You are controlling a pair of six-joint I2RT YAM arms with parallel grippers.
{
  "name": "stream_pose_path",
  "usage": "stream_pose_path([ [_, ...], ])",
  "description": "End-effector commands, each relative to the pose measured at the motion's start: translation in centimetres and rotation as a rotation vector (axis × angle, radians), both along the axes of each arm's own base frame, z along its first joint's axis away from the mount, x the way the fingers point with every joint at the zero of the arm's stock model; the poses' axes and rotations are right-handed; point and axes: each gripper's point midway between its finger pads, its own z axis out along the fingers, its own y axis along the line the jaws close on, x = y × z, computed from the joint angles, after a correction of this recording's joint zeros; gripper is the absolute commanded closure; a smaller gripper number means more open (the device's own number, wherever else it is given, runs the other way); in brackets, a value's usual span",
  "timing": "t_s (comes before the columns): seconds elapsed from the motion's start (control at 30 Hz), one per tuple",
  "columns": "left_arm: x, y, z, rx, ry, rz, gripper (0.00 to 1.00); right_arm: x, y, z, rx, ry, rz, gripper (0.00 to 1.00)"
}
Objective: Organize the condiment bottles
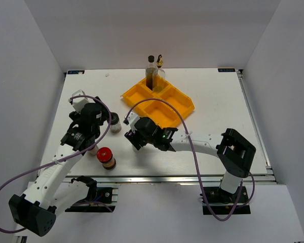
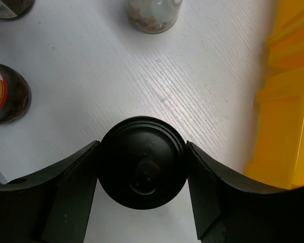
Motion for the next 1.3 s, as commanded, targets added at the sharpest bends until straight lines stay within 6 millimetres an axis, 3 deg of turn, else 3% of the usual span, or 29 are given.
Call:
stream_pose_path([
  [0.0, 0.0, 0.3, -0.1, 0.009, -0.007, 0.017, 0.02, 0.2, 0.7, 4.5, 0.094, -0.03, -0.029, 0.93],
  [0.07, 0.1, 0.4, -0.4, 0.015, -0.002, 0.019, 0.02, 0.9, 0.6, 6.1, 0.121, -0.064, -0.053, 0.96],
  [0.17, 0.2, 0.4, -0.7, 0.024, 0.004, 0.022, 0.02, 2.8, 1.1, 10.7, 0.194, -0.164, -0.086, 0.97],
  [0.27, 0.3, 0.4, -1.0, 0.03, 0.009, 0.019, 0.02, 4.7, 1.1, 12.3, 0.188, -0.22, -0.103, 0.97],
  [0.3, 0.3, 0.3, -1.1, 0.032, 0.011, 0.015, 0.02, 6.2, 1.0, 13.8, 0.211, -0.243, -0.129, 0.97],
  [0.37, 0.5, 0.2, -1.3, 0.035, 0.013, 0.008, 0.02, 8.0, 1.0, 14.0, 0.217, -0.238, -0.159, 1.0],
  [0.43, 0.5, 0.1, -1.5, 0.038, 0.02, 0.007, 0.02, 10.4, 0.8, 15.8, 0.256, -0.251, -0.178, 1.0],
  [0.5, 0.6, 0.2, -1.6, 0.041, 0.022, 0.011, 0.02, 12.7, 0.2, 15.6, 0.25, -0.256, -0.211, 1.0],
  [0.53, 0.7, 0.2, -1.5, 0.04, 0.018, 0.01, 0.02, 13.4, 0.4, 16.8, 0.272, -0.272, -0.213, 1.0],
  [0.6, 0.7, 0.1, -1.6, 0.041, 0.02, 0.007, 0.02, 15.8, 0.0, 16.1, 0.253, -0.286, -0.237, 1.0],
  [0.63, 0.7, 0.0, -1.6, 0.039, 0.019, 0.006, 0.02, 16.8, 0.0, 17.0, 0.27, -0.306, -0.251, 1.0],
  [0.7, 0.8, 0.0, -1.6, 0.04, 0.022, 0.004, 0.02, 19.1, -0.1, 15.8, 0.245, -0.314, -0.284, 1.0],
  [0.73, 0.8, 0.0, -1.7, 0.04, 0.024, 0.004, 0.02, 19.9, 0.1, 16.9, 0.262, -0.338, -0.294, 1.0],
  [0.77, 0.8, 0.0, -1.7, 0.04, 0.026, 0.003, 0.02, 21.2, 0.1, 15.6, 0.239, -0.337, -0.308, 1.0],
  [0.87, 1.0, -0.1, -2.0, 0.046, 0.036, 0.002, 0.02, 23.1, 0.4, 14.3, 0.221, -0.342, -0.334, 1.0],
  [1.07, 1.4, -0.3, -2.3, 0.049, 0.049, 0.0, 0.02, 24.4, 0.1, 11.4, 0.183, -0.358, -0.378, 0.99],
  [1.27, 2.1, -1.4, -3.1, 0.045, 0.078, -0.039, 0.02, 24.8, -0.1, 7.6, 0.167, -0.274, -0.394, 0.85],
])
